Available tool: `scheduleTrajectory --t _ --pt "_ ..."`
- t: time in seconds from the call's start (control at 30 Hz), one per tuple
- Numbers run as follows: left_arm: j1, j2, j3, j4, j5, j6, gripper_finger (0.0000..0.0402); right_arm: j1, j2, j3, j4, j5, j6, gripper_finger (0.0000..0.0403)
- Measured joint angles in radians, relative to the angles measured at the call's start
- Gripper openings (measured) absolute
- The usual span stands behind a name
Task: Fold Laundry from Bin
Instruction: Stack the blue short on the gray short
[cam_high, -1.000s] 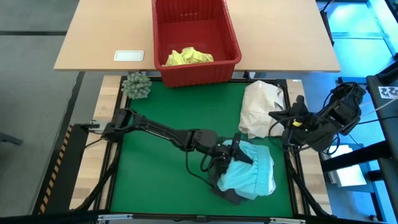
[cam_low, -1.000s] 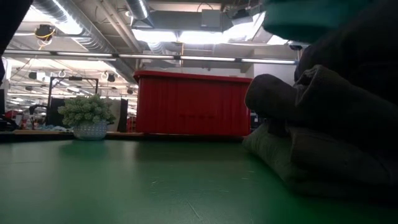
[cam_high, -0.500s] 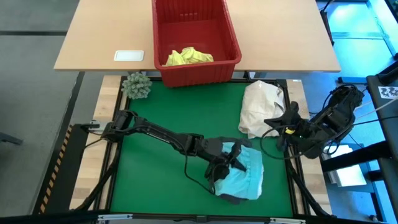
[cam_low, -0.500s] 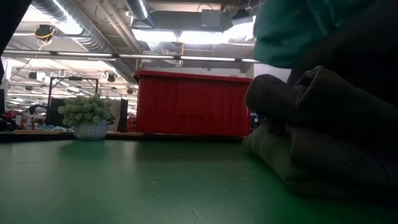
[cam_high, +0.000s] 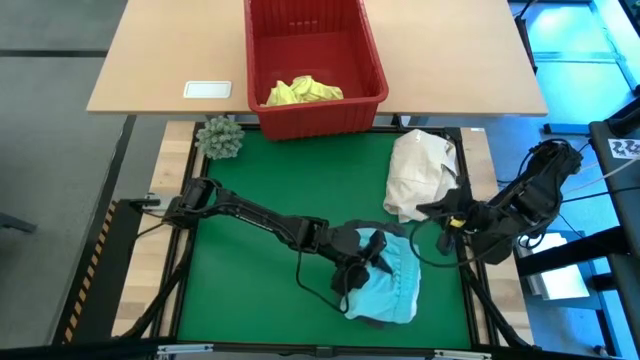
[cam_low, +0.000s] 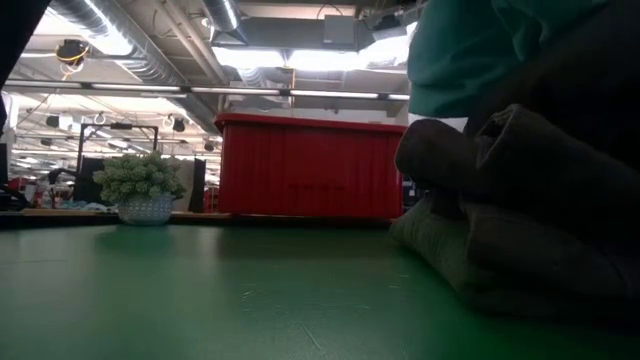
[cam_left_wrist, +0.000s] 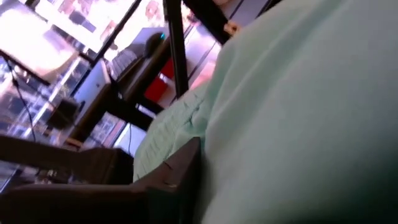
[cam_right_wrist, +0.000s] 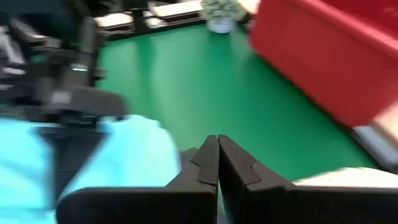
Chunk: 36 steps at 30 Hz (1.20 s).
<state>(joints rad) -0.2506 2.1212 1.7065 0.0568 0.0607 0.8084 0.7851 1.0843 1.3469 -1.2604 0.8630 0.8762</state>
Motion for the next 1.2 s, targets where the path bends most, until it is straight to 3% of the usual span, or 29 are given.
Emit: scheduleTrajectory --t 0.2,0.7,0.97,1.2 --pt "-0.002 0.000 0.000 -0.078 -0.058 -0.023 0.0152 0.001 0.000 -0.143 0.280 -0.079 -0.121 0.0000" --pt "-0.002 -0.001 0.000 -0.285 -0.151 -0.167 0.0182 -0.010 0.000 -0.740 1.159 -0.207 -0.146 0.0000" --pt "-0.008 -0.034 0.000 -0.432 -0.225 -0.208 0.0208 -0.061 0.009 -0.880 1.271 -0.263 -0.045 0.0000" --pt "-0.041 -0.104 0.000 -0.553 -0.323 -0.242 0.0222 -0.106 0.040 -0.892 1.280 -0.337 -0.043 0.0000"
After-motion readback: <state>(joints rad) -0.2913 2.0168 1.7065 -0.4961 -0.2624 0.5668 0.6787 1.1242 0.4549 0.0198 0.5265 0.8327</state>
